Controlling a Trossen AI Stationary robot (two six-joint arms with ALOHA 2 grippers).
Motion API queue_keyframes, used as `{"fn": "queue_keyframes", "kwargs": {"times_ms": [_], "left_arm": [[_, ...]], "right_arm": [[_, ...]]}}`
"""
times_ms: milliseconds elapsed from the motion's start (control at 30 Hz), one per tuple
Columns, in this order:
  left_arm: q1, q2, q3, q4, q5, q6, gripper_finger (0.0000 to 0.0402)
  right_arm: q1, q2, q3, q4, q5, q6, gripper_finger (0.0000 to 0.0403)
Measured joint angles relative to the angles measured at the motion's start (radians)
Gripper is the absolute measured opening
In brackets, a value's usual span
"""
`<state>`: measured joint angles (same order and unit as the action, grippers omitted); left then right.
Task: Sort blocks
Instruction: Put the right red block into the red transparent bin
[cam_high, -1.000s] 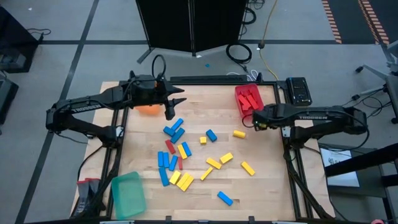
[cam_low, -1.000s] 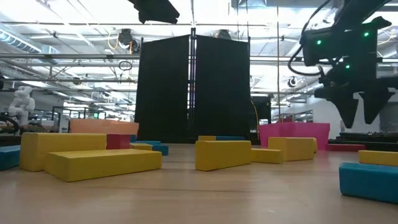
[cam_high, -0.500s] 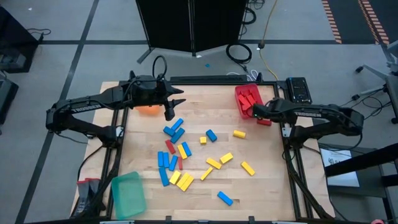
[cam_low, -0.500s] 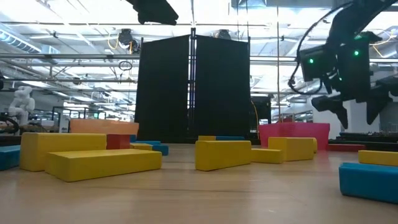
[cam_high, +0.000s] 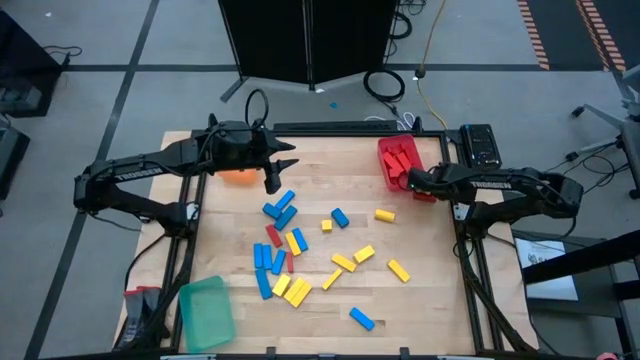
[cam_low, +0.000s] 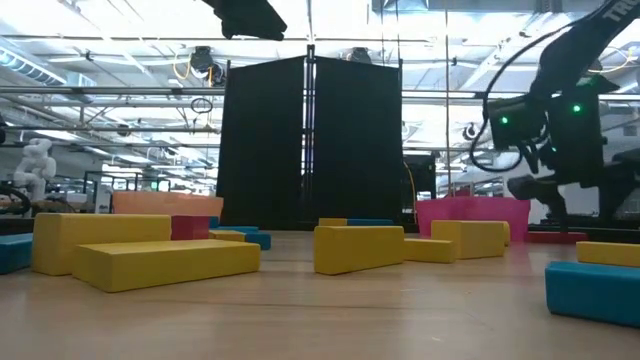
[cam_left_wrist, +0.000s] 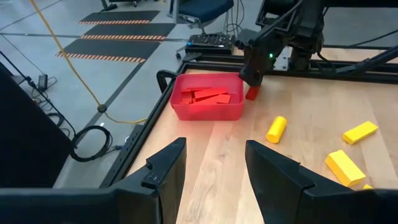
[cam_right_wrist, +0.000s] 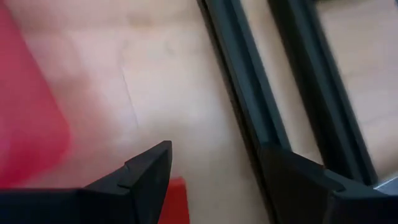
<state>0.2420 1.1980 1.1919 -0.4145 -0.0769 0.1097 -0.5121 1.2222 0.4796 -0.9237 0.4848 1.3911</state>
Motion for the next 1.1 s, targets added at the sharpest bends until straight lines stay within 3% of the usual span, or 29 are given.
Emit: {"fn": "queue_keyframes", "kwargs": {"times_ms": [333, 467, 600, 800, 1100], "left_arm": [[0.0, 0.0, 0.0, 0.0, 0.0, 0.0, 0.0173], [0.0, 0.0, 0.0, 0.0, 0.0, 0.0, 0.0173], [0.0, 0.0, 0.0, 0.0, 0.0, -0.001, 0.0173], [0.0, 0.0, 0.0, 0.0, 0.0, -0.052, 0.0173], [-0.003, 0.0, -0.001, -0.046, 0.0, -0.056, 0.0173]], "right_arm": [[0.028, 0.012, -0.036, 0.146, -0.097, -0.163, 0.0241], [0.053, 0.012, 0.013, 0.211, -0.268, -0.263, 0.0242], [0.078, 0.012, 0.021, 0.242, -0.368, -0.323, 0.0242], [0.119, 0.009, 0.02, 0.216, -0.385, -0.341, 0.0242], [0.198, -0.009, 0.02, 0.349, -0.448, -0.495, 0.0242]]}}
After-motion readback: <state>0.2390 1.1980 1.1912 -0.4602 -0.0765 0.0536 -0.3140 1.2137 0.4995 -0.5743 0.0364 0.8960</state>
